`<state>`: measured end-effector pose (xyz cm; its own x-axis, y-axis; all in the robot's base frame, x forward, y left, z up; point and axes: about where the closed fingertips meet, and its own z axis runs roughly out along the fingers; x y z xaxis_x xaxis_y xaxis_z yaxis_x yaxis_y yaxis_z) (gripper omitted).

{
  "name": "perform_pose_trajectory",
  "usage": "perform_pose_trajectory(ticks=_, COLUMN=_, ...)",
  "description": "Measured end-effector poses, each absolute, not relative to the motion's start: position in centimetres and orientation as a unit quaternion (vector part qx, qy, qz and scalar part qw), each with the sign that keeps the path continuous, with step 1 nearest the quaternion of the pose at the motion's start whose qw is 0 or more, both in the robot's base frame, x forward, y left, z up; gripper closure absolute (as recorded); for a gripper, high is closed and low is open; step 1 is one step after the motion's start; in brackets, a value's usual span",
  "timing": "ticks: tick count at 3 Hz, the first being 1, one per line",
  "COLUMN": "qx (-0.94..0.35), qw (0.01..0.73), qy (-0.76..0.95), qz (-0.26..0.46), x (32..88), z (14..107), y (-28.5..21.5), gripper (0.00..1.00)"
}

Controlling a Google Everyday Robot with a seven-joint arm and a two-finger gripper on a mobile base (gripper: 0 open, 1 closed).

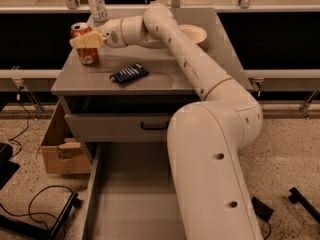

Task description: Pick coke can from middle drawer and place on counter

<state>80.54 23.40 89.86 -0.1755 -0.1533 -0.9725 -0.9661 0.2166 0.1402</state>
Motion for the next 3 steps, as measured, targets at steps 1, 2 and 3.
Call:
perform_pose_trajectory(ticks=1, qx=-0.446, qw=0.461, qy=0.628, qz=0.441, x=80.5, z=89.8, y=23.7, gripper=0.00)
perform_pose_trajectory(ticks=2, qx=-0.475, qw=0.450, qy=0.624, qz=0.428, x=79.9, z=91.6, y=24.3, gripper=0.00)
perform_pose_trajectory(ticks=3, qx=-0.521, qw=0.421, qy=0.627, qz=0.399, x=77.8, z=96.1, y=25.9, gripper=0.00)
